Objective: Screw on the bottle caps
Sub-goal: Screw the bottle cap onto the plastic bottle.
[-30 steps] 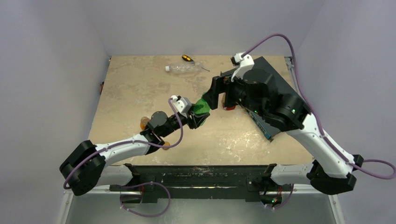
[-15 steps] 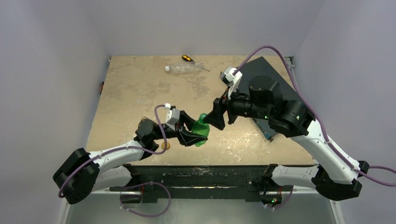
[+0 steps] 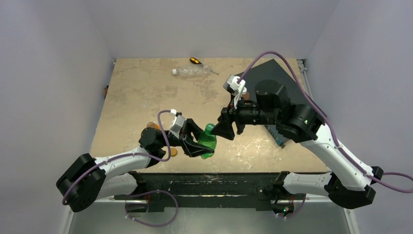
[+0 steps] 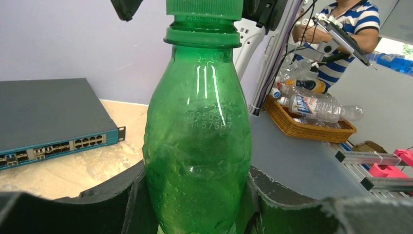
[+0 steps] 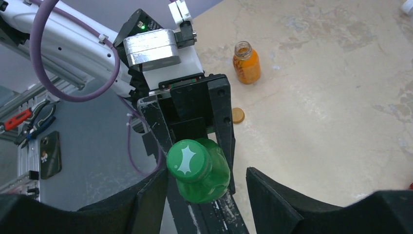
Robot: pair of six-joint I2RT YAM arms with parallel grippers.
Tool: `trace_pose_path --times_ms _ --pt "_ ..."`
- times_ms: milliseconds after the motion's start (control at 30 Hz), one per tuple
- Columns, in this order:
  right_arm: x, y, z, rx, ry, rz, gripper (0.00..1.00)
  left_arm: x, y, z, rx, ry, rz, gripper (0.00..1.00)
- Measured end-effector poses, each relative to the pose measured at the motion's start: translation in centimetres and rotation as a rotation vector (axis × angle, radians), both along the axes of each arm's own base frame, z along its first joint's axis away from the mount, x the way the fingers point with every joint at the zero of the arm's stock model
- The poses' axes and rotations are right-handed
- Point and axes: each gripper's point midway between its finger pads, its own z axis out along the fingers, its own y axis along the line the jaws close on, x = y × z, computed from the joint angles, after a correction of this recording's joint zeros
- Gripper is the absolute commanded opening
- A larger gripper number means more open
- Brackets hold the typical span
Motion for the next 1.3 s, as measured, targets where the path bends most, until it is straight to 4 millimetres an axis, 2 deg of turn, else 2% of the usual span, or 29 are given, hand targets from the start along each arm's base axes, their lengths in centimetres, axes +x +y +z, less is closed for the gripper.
trace_pose_path --times_ms 333,733,1100,1300 --pt "0.0 1.0 -0.8 -0.017 0.027 0.035 0.58 -0.1 -0.1 -0.2 0.004 0.014 -0.011 0.0" --pt "-0.3 1.3 -0.1 -0.003 0.015 0.05 0.53 0.1 -0.3 -0.7 0.013 0.029 -0.016 0.0" --pt "-0.5 1.4 -0.1 -0.005 0.015 0.057 0.43 0.2 -0.4 -0.9 0.017 0.035 -0.017 0.0" --pt "-0.4 1.5 -0.4 -0.012 0.02 0.057 0.42 0.1 -0.4 -0.8 0.013 0.035 -0.021 0.0"
